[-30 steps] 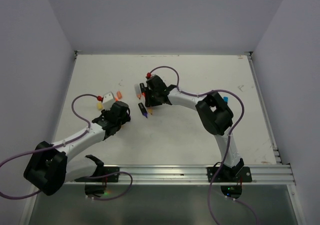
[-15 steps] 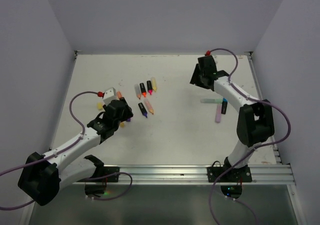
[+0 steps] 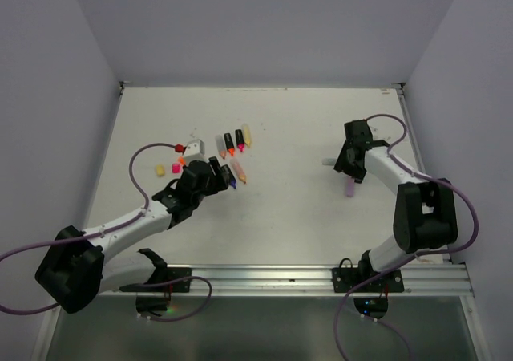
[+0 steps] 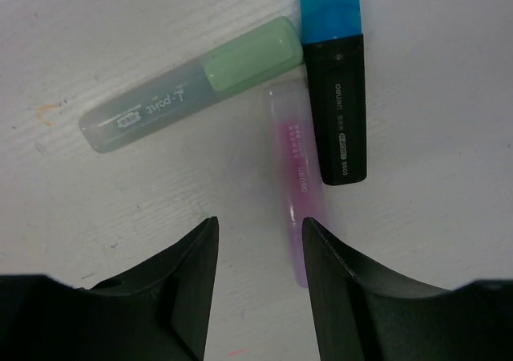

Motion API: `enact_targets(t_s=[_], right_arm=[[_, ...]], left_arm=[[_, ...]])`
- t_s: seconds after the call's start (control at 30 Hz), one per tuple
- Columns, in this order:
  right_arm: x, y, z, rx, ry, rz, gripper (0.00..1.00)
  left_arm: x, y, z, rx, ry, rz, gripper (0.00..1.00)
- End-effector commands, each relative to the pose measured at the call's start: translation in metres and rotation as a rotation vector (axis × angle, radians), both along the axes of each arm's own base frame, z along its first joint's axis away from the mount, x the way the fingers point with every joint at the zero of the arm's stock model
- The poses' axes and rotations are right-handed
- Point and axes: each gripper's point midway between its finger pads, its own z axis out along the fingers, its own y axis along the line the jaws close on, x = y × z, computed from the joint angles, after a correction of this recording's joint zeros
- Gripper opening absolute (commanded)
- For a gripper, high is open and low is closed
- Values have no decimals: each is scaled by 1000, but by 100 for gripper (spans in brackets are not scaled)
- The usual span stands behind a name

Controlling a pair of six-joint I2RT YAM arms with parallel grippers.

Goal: Open the pen caps

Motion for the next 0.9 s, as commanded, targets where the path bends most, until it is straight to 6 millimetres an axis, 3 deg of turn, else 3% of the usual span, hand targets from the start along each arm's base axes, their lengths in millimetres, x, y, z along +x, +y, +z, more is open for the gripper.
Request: enact_targets(t_s=[0.0, 0.33, 0.87], right_arm=[[-4, -15, 5, -34, -25, -28, 49], [-5, -31, -17, -59, 14, -34, 48], [4, -17, -42, 17, 34, -4, 34]], left_arm=[[8, -13, 19, -48, -78, -38, 61], [4, -10, 18, -44, -81, -35, 61], [5, -13, 23, -48, -91, -54, 61]])
